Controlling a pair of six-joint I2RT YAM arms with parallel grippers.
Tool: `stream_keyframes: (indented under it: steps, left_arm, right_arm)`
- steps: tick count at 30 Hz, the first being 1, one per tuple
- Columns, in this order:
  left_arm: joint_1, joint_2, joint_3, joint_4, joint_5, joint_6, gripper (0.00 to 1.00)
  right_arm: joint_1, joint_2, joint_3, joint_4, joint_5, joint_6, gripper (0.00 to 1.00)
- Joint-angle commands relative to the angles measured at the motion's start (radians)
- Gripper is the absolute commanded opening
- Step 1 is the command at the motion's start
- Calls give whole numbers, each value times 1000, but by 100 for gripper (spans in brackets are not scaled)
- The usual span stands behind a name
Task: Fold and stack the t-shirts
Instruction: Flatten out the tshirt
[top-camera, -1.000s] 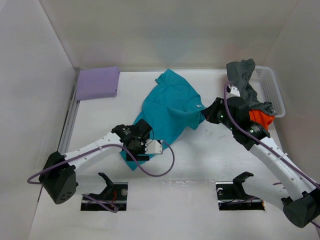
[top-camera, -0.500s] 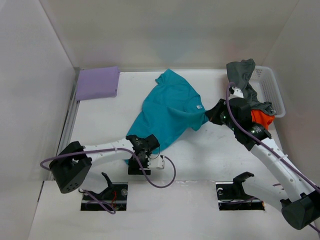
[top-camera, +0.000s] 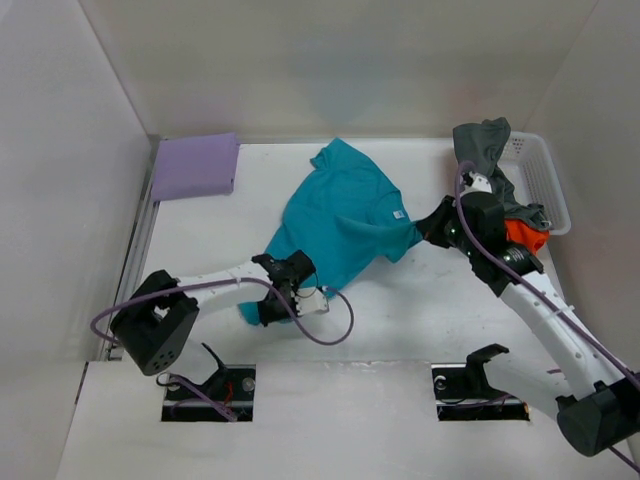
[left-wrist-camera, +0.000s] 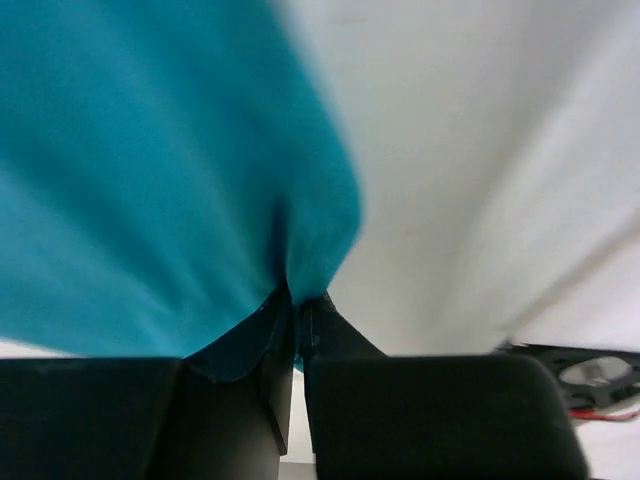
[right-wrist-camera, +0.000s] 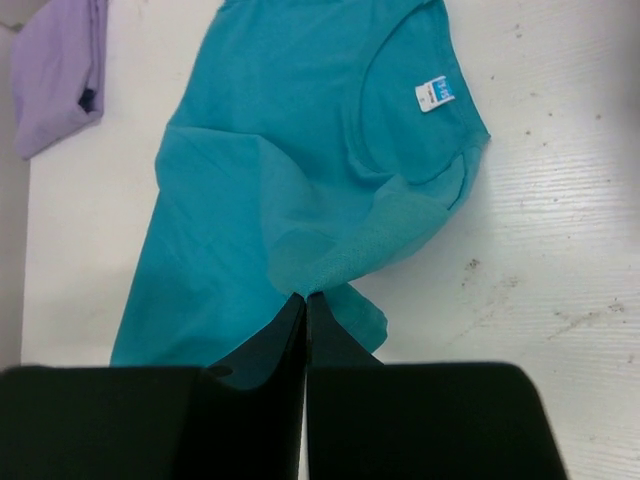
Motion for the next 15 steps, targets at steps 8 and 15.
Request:
stream_keyframes:
  steps: [8,15]
  left_arm:
    - [548,338,1010,145,-85,79,0]
    - [622,478,1710,275,-170,148,0]
  right_arm:
    - [-213,561,685,85,-178,-109,0]
    - [-253,651,1239,45,-135,-153,1]
